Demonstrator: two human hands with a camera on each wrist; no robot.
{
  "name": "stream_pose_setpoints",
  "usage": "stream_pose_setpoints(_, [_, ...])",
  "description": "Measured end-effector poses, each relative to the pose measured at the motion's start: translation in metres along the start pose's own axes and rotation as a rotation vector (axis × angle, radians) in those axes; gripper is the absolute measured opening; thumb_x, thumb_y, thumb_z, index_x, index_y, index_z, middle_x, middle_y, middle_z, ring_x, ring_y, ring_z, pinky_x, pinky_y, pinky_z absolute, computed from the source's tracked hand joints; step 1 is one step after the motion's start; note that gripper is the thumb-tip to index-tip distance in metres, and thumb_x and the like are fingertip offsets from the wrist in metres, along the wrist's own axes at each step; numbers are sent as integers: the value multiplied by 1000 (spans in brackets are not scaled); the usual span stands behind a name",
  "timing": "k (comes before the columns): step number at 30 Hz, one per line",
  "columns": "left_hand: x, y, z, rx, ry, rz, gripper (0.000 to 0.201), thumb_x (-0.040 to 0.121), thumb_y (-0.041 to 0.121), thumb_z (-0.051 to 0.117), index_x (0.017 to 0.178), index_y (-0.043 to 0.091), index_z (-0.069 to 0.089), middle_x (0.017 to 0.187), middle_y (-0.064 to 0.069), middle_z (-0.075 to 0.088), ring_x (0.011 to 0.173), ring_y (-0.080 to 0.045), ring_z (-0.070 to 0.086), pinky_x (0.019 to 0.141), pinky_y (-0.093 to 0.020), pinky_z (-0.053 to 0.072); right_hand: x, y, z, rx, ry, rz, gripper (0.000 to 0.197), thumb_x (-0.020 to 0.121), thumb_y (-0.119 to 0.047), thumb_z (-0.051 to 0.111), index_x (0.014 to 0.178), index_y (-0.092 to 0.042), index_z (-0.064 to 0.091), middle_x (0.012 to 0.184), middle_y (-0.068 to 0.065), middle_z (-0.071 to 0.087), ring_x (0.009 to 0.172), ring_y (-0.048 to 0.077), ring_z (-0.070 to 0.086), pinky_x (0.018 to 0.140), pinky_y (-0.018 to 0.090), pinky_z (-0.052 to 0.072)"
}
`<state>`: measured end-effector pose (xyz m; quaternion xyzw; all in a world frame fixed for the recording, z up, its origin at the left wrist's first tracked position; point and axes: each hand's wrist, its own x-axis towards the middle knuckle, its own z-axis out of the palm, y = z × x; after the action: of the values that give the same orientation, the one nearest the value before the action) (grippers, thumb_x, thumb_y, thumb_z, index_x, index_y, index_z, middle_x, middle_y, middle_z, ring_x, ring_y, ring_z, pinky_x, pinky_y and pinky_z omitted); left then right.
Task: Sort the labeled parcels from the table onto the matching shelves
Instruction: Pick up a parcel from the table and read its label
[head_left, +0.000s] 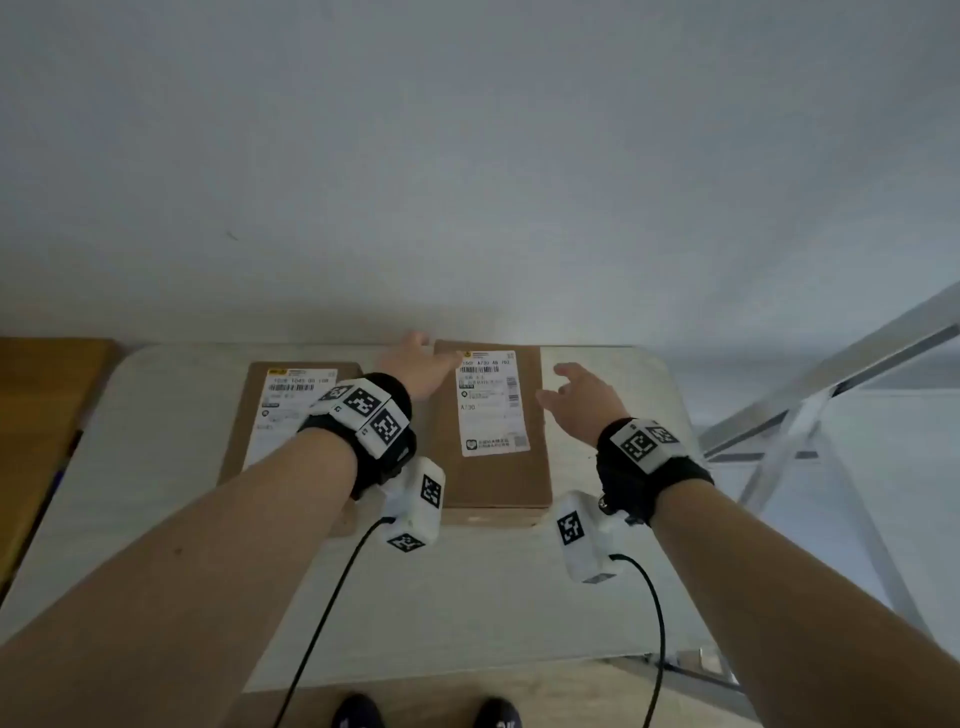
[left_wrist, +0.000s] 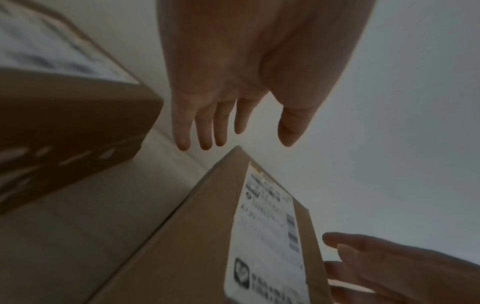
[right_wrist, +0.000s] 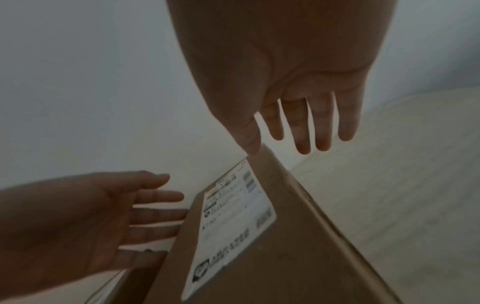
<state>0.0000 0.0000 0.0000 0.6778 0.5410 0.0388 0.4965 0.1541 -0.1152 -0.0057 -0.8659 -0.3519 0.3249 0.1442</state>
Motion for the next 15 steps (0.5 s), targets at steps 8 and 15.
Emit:
stream_pose_setpoints(8, [2,-30,22,-119,-111,-181,68,92,51,49,145,8,42,140,-7,55,119,-26,56,97,-40,49,3,28,26,273,-131,65,49,96,-34,47,136,-6,52,137,11,57,120,23,54,105,39,41])
stream_pose_setpoints(15, [-6,-33,30,-213,-136,-271,56,95,43,50,139,9,47,138,-9,57,128,-30,52,92,-38,41,0,37,39,602,-182,157,47,92,-37,54,128,-8,58,124,7,65,117,26,59,103,44,45])
